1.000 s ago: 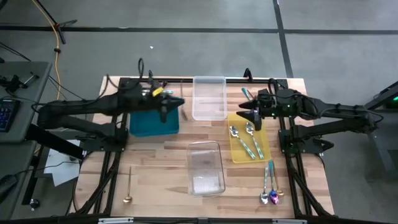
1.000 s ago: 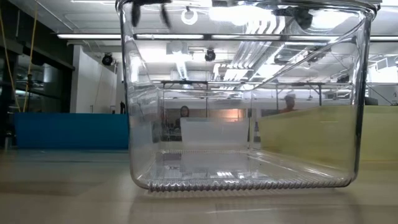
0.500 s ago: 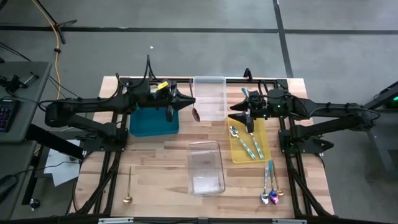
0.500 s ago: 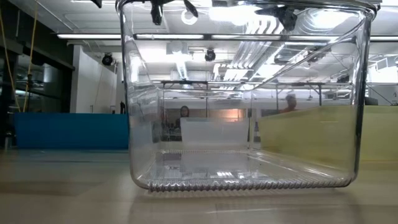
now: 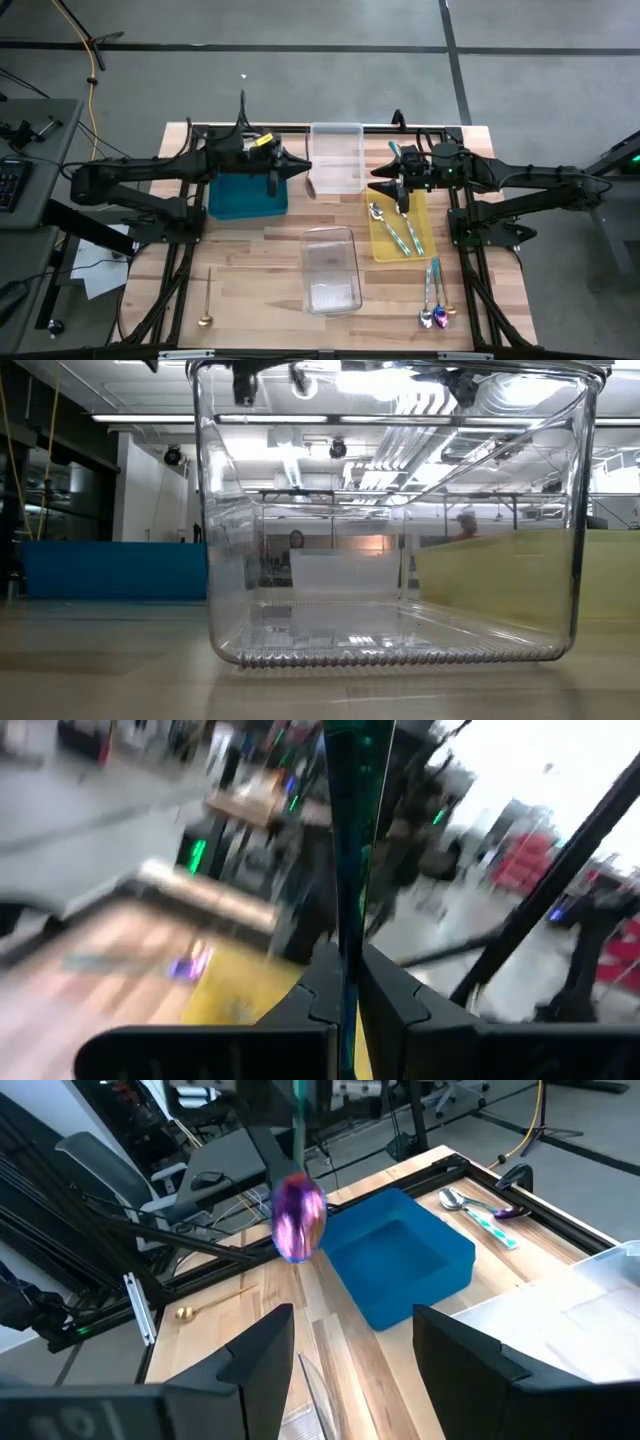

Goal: Sort silverware by color (type)
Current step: Put the violet spoon into the blue transparent bin

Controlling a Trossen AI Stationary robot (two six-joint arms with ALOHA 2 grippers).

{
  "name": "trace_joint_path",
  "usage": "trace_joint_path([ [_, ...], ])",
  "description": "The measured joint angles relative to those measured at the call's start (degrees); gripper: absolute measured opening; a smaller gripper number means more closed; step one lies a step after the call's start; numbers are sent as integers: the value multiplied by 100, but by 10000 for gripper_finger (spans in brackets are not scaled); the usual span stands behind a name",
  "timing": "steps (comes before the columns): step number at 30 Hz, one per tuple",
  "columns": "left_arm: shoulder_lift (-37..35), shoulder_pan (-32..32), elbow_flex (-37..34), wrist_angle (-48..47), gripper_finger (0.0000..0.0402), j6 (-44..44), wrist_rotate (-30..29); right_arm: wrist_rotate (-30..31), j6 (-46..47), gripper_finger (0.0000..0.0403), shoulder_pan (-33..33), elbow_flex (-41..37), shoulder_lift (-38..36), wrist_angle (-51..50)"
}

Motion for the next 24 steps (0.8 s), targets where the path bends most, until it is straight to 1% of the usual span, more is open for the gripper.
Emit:
trace_joint_path([
  [3, -256, 82, 9, -1223, 8, 1, -318, 2, -107, 197, 0, 0, 0, 0],
  [7, -539, 184, 9, -3165, 8, -54, -1169, 48, -129, 197, -2, 0, 0, 0],
  [10, -550, 311, 6, -4709, 8, -437, -1806, 55, -129, 197, -2, 0, 0, -2],
  [13, -398, 426, -5, -5800, 8, -628, -2089, 55, -129, 197, -2, 0, 0, -2],
  [15, -278, 480, -66, -6234, 8, -465, -2166, 58, -129, 197, -2, 0, 1, -2],
  [18, -81, 518, -204, -6324, 8, -348, -2230, 122, -129, 197, -2, 0, 4, -5],
  [22, 267, 552, -318, -6380, 8, -173, -1925, 144, -129, 197, -2, 0, 4, -9],
  [24, 481, 552, -321, -6441, 8, -53, -1871, 144, -129, 197, -2, 0, 4, -12],
])
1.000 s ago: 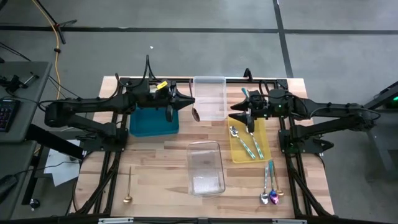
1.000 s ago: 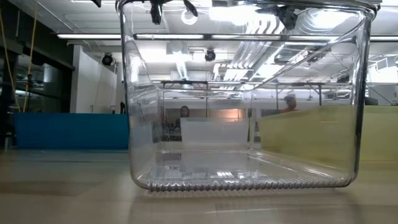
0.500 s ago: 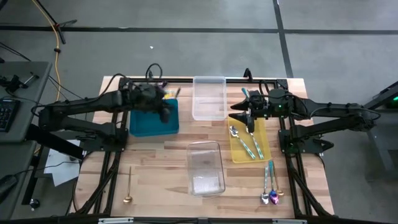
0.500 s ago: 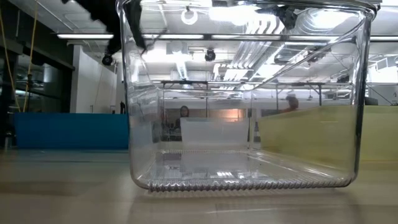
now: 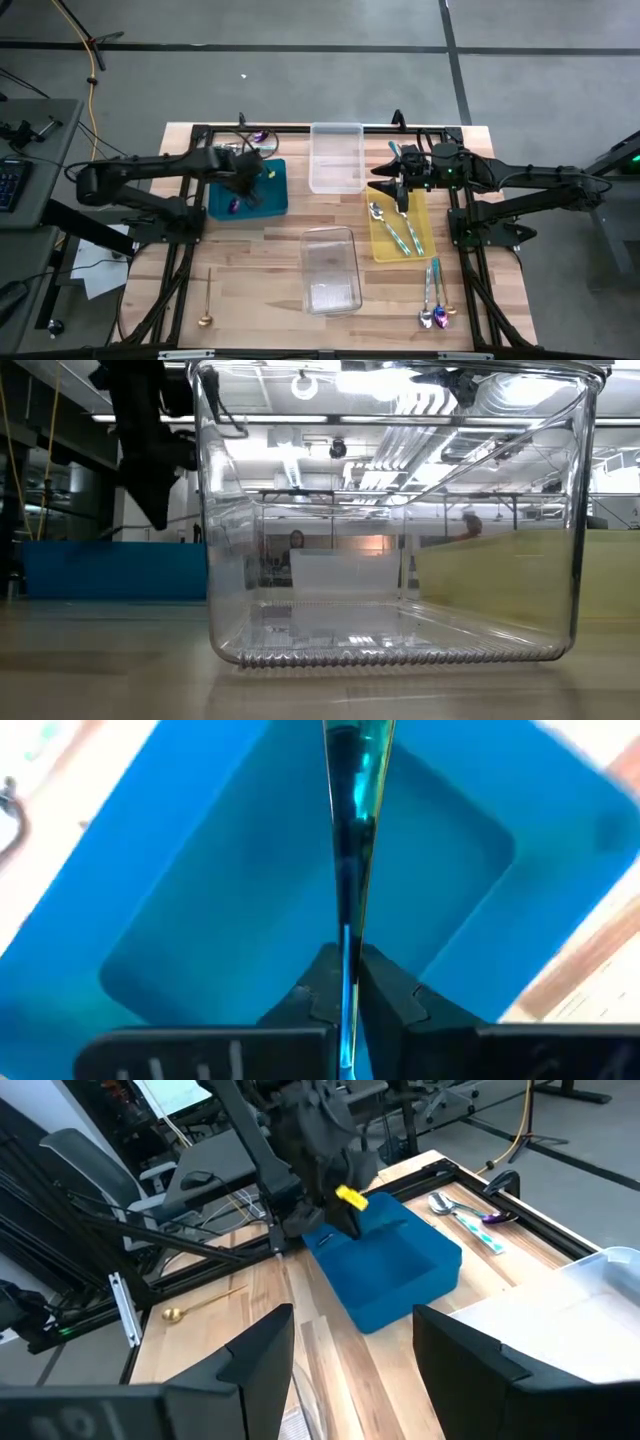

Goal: Sort silverware by color (type)
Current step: Put the violet spoon into the blue transparent bin

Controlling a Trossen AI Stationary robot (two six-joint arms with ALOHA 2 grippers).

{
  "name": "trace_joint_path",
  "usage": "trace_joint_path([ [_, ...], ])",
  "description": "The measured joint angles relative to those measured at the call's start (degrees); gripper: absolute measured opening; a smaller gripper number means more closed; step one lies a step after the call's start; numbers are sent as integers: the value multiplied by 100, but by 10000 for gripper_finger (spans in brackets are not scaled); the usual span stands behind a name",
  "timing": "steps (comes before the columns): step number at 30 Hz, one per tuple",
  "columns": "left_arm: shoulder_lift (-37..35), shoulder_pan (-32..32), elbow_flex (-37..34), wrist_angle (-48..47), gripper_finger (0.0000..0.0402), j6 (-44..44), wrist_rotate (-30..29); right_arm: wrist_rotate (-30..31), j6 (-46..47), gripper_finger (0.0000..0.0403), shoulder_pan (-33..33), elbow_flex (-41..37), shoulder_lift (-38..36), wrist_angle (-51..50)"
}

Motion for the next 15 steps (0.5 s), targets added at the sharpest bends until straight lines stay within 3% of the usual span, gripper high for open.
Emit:
trace_joint_path([
  [8, 699, -2, 0, -9, 28, 200, 4, 2, 0, 197, 0, 0, 0, -5],
  [15, 761, -2, 0, -11, 62, 154, 5, 2, 0, 197, 0, 0, 2, -5],
])
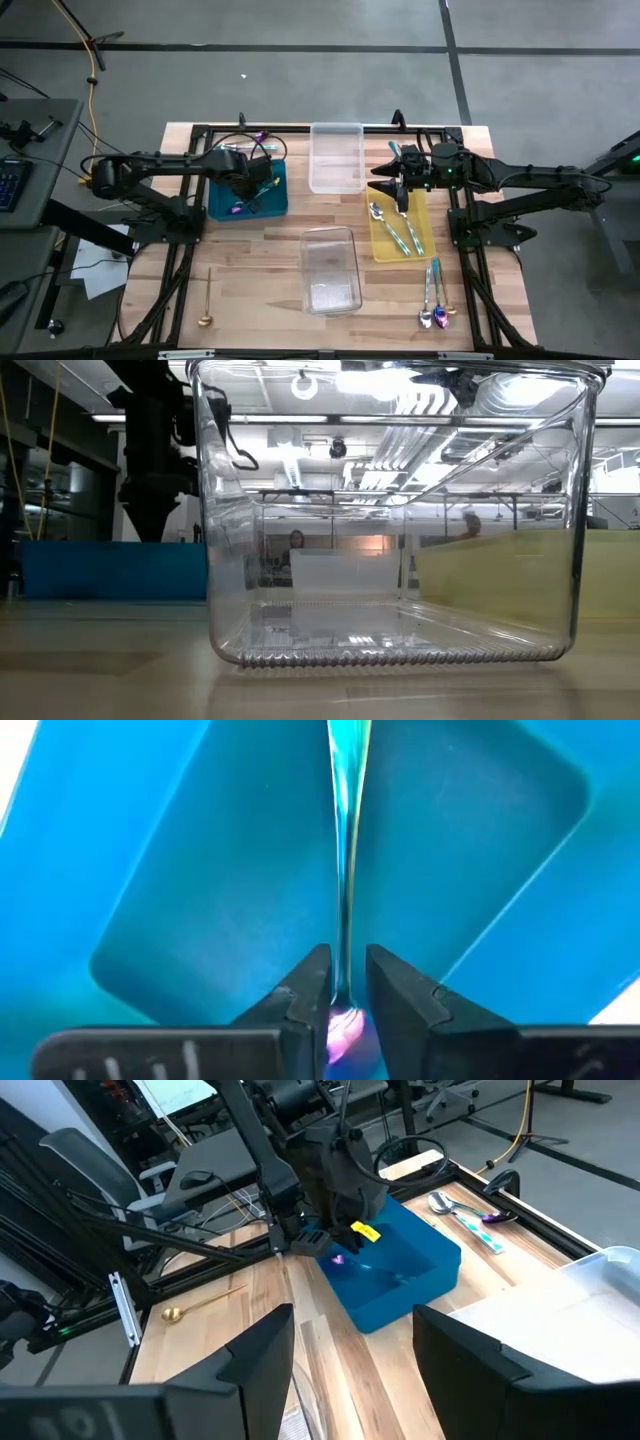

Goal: Sort silverware by color (type)
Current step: Put the violet spoon into the blue transparent bin, then put the white spoon into the yellow bin

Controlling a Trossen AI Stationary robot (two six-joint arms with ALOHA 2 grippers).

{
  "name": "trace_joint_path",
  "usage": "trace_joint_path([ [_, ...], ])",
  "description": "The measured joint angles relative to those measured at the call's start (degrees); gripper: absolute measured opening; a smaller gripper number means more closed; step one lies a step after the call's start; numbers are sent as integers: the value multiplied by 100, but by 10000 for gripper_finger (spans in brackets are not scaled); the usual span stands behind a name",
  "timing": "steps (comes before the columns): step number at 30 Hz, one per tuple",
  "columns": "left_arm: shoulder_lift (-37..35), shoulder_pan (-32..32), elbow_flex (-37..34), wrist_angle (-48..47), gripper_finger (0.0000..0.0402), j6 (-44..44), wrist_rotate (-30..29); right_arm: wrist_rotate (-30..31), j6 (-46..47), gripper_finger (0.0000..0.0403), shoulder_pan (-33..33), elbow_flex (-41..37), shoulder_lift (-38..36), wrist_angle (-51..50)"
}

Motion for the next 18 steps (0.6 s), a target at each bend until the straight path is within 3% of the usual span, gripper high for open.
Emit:
trace_joint_path([
  [11, -897, 0, 625, -72, 95, -420, -89, 0, 2, 197, 0, 0, 0, -6],
  [18, -2079, -202, 719, 1456, 98, -850, -155, -19, 51, 197, 0, 0, 1, -71],
])
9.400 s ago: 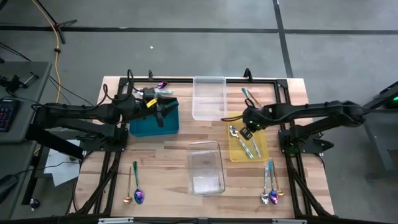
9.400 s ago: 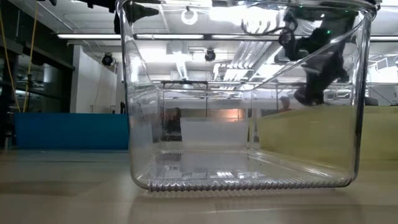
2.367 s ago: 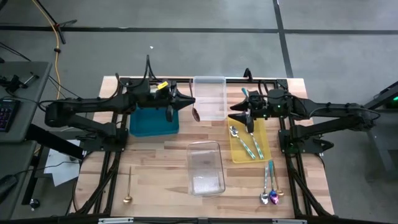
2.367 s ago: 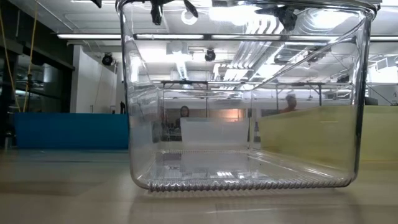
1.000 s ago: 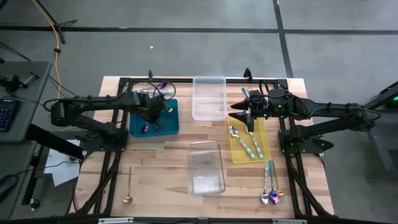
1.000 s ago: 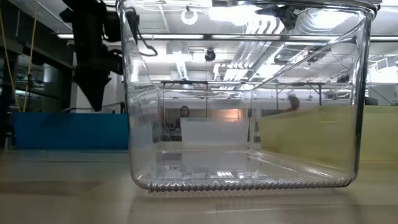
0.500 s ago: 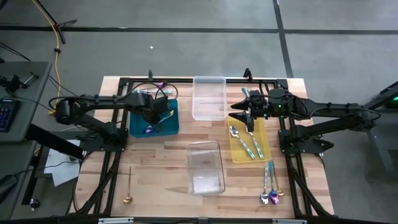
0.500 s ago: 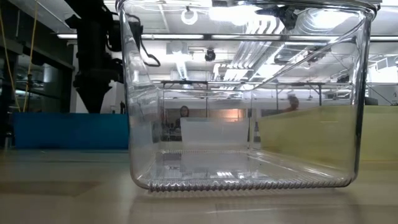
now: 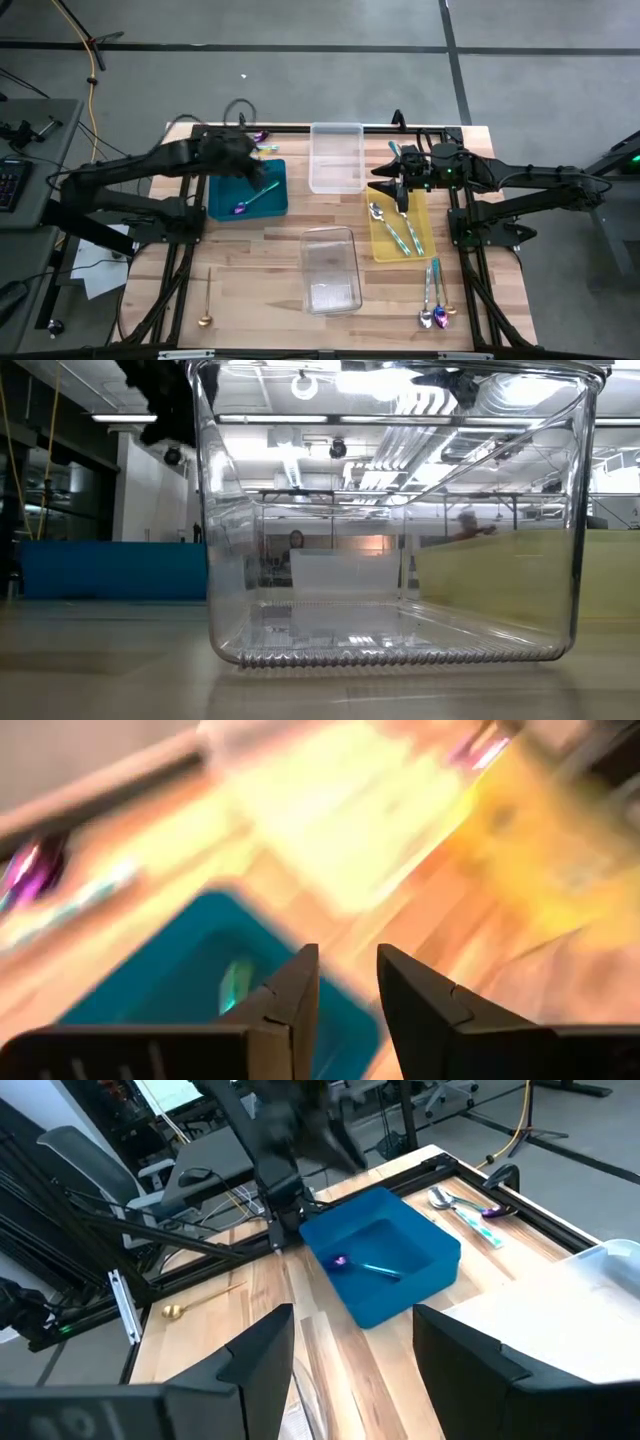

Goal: Sort silverware by color (type)
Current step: Put the white spoon into the yellow bin

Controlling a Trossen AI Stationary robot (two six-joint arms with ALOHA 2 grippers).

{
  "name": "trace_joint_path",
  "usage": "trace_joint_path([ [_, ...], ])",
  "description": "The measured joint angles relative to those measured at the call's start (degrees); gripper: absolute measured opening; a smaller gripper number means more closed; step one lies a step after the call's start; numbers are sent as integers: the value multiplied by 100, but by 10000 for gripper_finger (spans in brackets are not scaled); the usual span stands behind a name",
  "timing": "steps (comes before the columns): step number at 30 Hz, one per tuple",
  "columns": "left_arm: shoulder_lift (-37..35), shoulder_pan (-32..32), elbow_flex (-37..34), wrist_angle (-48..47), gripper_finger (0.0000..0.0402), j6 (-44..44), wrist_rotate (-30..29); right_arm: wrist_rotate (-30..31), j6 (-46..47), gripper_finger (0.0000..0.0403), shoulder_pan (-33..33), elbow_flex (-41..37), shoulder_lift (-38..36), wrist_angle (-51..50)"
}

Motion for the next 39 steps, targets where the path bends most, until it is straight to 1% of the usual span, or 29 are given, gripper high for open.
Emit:
trace_joint_path([
  [5, -560, -307, 0, 1081, 96, 65, -220, -253, 16, 197, 0, 0, -1, -155],
  [10, -744, -583, 0, 1868, 96, 385, -232, -366, 371, 197, 0, 0, -1, -286],
  [15, -743, -788, 0, 2294, 96, 498, -232, -407, 597, 197, 0, 0, -1, -556],
  [20, -738, -888, 0, 2337, 96, 498, -232, -469, 1054, 197, 0, 0, -1, -763],
  [22, -751, -925, 0, 2330, 96, 499, -231, -506, 1392, 197, 0, 0, -1, -829],
  [26, -782, -1003, 0, 2330, 96, 502, -213, -652, 2408, 197, 0, 0, -1, -955],
  [28, -797, -1046, -2, 2350, 96, 505, -214, -945, 2818, 197, 0, 0, -1, -1074],
  [31, -858, -1113, -2, 2334, 96, 509, -213, -1580, 3365, 197, 91, 0, 4, -1349],
  [33, -900, -1140, -2, 2340, 96, 551, -214, -1739, 3799, 197, 310, 0, 13, -1615],
  [39, -915, -1162, -2, 2269, 96, 509, -212, -1741, 5348, 197, 1406, 2, 167, -2594],
])
